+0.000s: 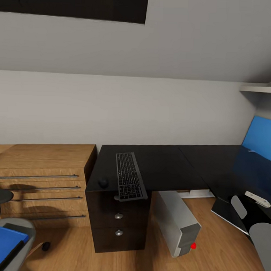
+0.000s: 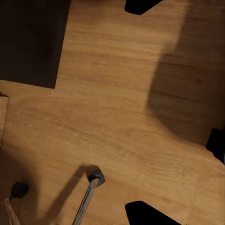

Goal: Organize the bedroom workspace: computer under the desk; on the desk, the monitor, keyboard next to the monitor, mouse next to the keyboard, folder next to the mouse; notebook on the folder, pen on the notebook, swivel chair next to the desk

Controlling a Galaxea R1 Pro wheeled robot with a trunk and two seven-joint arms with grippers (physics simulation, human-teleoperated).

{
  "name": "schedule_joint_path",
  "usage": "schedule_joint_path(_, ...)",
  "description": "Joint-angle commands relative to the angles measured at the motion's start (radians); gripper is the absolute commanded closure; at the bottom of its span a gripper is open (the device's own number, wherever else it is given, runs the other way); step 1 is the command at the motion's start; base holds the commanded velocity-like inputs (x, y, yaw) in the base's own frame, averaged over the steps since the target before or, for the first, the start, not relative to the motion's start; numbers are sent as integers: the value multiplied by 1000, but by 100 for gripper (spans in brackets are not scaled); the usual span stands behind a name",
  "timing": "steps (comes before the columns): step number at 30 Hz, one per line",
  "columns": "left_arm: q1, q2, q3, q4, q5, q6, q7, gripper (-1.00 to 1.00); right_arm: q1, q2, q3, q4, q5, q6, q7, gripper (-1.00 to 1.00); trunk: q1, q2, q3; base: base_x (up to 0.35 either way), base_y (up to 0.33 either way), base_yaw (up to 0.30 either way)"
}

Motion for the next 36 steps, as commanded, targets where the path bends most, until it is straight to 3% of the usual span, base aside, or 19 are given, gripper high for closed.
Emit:
schedule_joint_path(1,0,0,-3,-1,11,-5,4,-100,0,0,0,-2,-8,3,-4,-100,-4,7,2,0,0,0)
schedule_joint_path(7,0,0,-3,0,11,-5,4,-100,0,3,0,-27,-8,-1,1,-100,-27,49,21,0,0,0)
schedule_joint_path(16,0,0,-4,3,11,-3,5,-100,3,48,-4,-150,-8,-1,-5,-100,-61,112,49,0,0,0)
schedule_joint_path(20,0,0,-4,4,11,-2,4,-100,77,100,-4,-347,-3,25,-9,-100,-77,140,62,0,0,0)
schedule_joint_path(23,0,0,-4,4,11,-1,4,-100,126,120,-3,-431,4,48,-9,-100,-88,161,71,0,0,0)
schedule_joint_path(24,0,0,-4,4,11,-1,4,-100,159,139,-3,-487,9,65,-10,-100,-92,168,74,0,0,0)
schedule_joint_path(25,0,0,-4,4,11,0,4,-100,211,189,-2,-592,13,98,-10,-100,-92,168,74,0,0,0)
schedule_joint_path(30,0,1,-3,4,12,-1,5,-100,255,276,-2,-715,16,125,-11,-100,-92,168,74,0,0,0)
schedule_joint_path(31,0,2,-3,4,11,-2,4,-100,284,362,-3,-786,12,189,-41,-100,-92,168,74,0,0,0)
schedule_joint_path(34,0,2,-3,4,11,-3,5,-100,286,379,-3,-789,11,196,-77,-100,-92,168,74,0,0,0)
schedule_joint_path(36,0,2,-2,4,10,-5,4,-100,289,408,-2,-787,6,199,-161,-100,-92,168,74,-108,51,0)
